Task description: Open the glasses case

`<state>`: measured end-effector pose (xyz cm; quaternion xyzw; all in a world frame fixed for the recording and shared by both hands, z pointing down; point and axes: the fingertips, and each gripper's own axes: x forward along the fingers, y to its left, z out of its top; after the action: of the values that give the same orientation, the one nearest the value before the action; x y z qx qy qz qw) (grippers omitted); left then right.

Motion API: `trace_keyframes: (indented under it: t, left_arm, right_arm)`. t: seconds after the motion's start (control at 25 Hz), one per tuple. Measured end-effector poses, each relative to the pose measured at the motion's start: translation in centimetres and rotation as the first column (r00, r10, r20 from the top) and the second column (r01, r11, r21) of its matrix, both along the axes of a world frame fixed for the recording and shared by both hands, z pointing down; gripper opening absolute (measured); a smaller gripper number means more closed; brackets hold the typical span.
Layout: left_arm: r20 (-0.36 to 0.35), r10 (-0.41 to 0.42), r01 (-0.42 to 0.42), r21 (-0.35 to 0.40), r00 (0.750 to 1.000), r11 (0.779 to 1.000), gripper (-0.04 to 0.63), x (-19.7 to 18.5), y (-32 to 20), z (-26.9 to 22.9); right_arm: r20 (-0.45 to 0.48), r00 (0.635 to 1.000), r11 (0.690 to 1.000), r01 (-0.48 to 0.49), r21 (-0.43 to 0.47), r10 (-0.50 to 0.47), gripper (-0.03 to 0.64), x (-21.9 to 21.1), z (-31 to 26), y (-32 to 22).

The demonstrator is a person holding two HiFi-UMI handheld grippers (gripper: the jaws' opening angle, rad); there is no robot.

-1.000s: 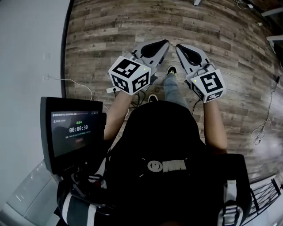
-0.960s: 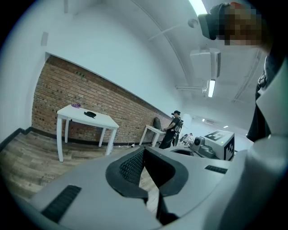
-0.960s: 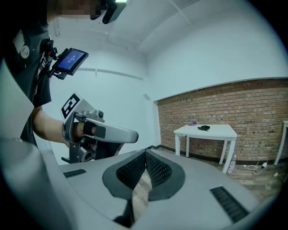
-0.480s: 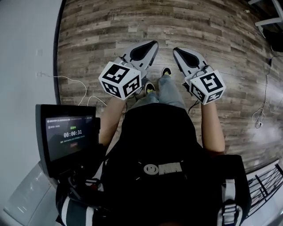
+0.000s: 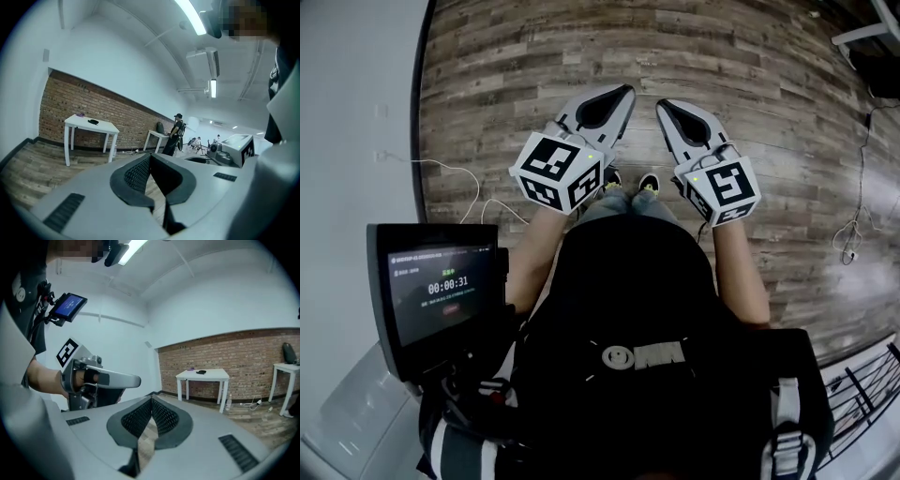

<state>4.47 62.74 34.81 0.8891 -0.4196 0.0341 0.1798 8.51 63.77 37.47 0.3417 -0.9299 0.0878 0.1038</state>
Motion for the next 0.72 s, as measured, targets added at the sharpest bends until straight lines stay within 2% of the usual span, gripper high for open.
trace_keyframes:
  t: [0.28, 0.56, 0.72]
  left_arm:
    - [-0.031, 0.005, -0.006, -0.026, 1.0, 1.0, 0.005, 2.7, 1.1, 0.1]
    - [-0.019, 0.029, -0.029, -0.028, 0.999, 0.999, 0.005, 4.0, 0.8, 0.4]
    - [-0.05, 0.034, -0.037, -0.056, 0.998, 0.998, 0.005, 4.0, 0.4, 0.6]
  right_arm:
    - [0.026, 0.998, 0.998, -0.052, 0.028, 0.052, 0.006, 2.5, -0.7, 0.2]
    - [0.046, 0.996, 0.997, -0.073, 0.019, 0.072, 0.007, 3.9, -0.9, -0.4]
    - [0.048, 0.996, 0.997, -0.077, 0.025, 0.076, 0.006, 3.9, -0.9, -0.8]
